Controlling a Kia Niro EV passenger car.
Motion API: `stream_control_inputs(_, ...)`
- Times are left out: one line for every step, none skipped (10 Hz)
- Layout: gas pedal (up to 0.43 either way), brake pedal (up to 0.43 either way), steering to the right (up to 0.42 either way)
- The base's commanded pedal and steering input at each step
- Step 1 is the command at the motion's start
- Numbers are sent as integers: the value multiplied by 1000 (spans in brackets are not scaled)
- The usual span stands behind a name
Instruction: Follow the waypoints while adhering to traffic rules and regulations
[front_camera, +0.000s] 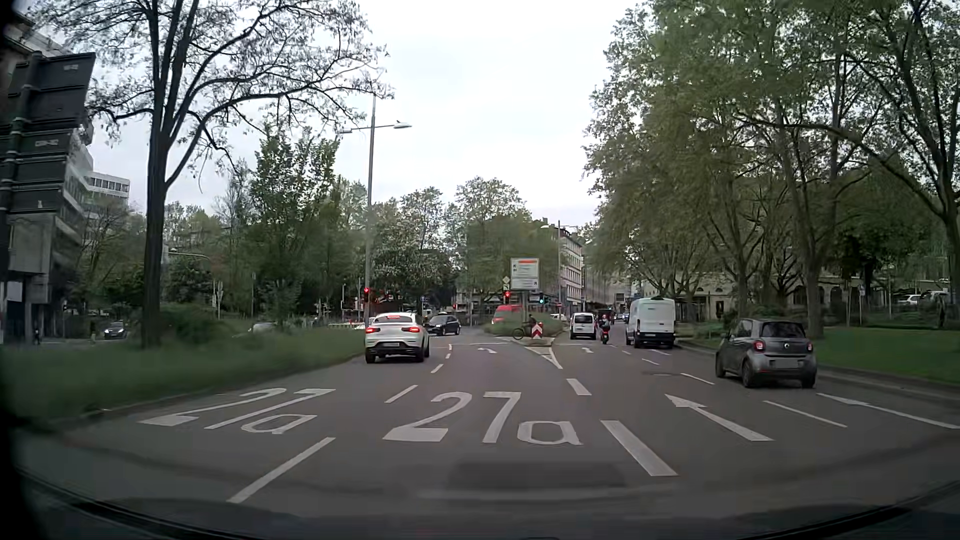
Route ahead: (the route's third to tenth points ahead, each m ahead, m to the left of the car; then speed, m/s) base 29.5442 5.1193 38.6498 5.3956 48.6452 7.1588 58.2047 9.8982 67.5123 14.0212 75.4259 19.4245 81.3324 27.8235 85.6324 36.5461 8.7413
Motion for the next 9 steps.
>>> stream_control_inputs(20,0,12)
stream_control_inputs(20,0,12)
stream_control_inputs(28,0,11)
stream_control_inputs(28,0,11)
stream_control_inputs(28,0,9)
stream_control_inputs(28,0,5)
stream_control_inputs(28,0,4)
stream_control_inputs(28,0,6)
stream_control_inputs(28,0,5)
